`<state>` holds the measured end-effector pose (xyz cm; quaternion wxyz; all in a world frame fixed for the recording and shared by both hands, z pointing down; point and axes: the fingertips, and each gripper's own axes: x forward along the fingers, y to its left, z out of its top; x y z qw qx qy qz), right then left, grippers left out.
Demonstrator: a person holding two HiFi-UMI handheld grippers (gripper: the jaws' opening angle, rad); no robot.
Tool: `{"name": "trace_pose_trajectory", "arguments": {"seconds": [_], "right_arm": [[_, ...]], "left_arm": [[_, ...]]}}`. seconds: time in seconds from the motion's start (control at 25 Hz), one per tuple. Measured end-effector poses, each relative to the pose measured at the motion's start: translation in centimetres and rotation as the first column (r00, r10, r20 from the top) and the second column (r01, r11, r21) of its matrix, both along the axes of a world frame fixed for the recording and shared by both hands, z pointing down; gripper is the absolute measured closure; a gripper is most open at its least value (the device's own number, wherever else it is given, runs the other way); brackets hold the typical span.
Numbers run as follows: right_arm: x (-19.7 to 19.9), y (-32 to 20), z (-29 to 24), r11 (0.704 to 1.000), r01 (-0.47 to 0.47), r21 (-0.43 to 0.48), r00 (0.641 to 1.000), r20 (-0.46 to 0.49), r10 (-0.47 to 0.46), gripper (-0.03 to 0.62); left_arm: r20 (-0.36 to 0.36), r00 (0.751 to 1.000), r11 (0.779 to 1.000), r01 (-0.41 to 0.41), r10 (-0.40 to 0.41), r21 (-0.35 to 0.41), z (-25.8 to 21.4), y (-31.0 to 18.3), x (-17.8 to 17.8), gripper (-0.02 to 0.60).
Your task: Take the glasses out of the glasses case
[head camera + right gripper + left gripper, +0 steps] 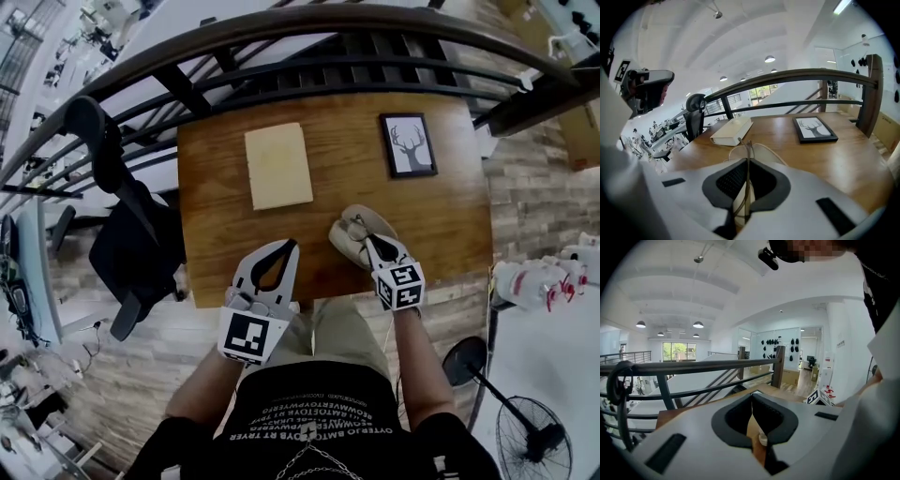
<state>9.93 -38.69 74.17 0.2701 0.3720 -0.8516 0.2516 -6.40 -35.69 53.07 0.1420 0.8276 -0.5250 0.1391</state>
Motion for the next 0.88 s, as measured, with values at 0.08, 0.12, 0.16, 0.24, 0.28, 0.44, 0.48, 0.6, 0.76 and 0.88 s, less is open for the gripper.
{"name": "trace_pose_trajectory", "arguments": {"seconds": [0.08, 0.12, 0.16, 0.24, 0.28, 0.44, 0.48, 0.6, 0.76, 0.88], "right_arm": [[0.0, 0.1, -1.0, 1.0, -0.004, 0.018, 1.0, 0.003, 0.004, 0.566], [0.1, 0.1, -1.6, 1.0, -0.01, 0.027, 1.0, 0.008, 0.01, 0.566], [0.1, 0.1, -2.2, 0.999, -0.019, 0.035, 1.0, 0.018, 0.018, 0.566], [0.2, 0.1, -3.7, 0.998, -0.047, 0.051, 0.998, 0.046, 0.044, 0.566], [0.3, 0.0, -4.4, 0.996, -0.06, 0.062, 0.997, 0.056, 0.057, 0.566], [-0.1, -0.1, -7.1, 0.991, -0.098, 0.09, 0.992, 0.091, 0.089, 0.566], [-0.2, -0.1, -7.7, 0.99, -0.104, 0.096, 0.99, 0.101, 0.094, 0.566], [-0.3, 0.2, -9.8, 0.985, -0.116, 0.126, 0.988, 0.117, 0.101, 0.566], [-0.2, 0.8, -12.8, 0.978, -0.133, 0.163, 0.983, 0.148, 0.109, 0.566], [-0.4, 1.3, -15.4, 0.969, -0.137, 0.205, 0.982, 0.16, 0.105, 0.566]], "left_arm": [[0.01, 1.0, 1.0, -0.001, 0.001, 0.008, -0.7, 0.3, -0.4, 0.552], [0.016, 1.0, 1.0, -0.004, 0.004, 0.016, -1.1, 0.4, -0.6, 0.552], [0.018, 1.0, 1.0, -0.006, 0.005, 0.027, -1.6, 0.5, -0.8, 0.552], [0.014, 1.0, 0.999, -0.008, 0.007, 0.047, -2.5, 0.7, -1.1, 0.552], [0.015, 1.0, 0.998, -0.009, 0.008, 0.055, -3.0, 0.7, -1.3, 0.552], [0.02, 1.0, 0.997, -0.01, 0.008, 0.076, -4.6, 0.8, -2.1, 0.552], [0.02, 1.0, 0.997, -0.011, 0.01, 0.082, -4.9, 0.8, -2.2, 0.552], [0.02, 1.0, 0.994, -0.019, 0.017, 0.106, -5.7, 0.8, -2.3, 0.552], [0.023, 1.0, 0.993, -0.02, 0.018, 0.12, -6.4, 1.0, -2.9, 0.552], [0.015, 1.0, 0.993, -0.011, 0.01, 0.114, -6.7, 1.2, -3.7, 0.552]]}}
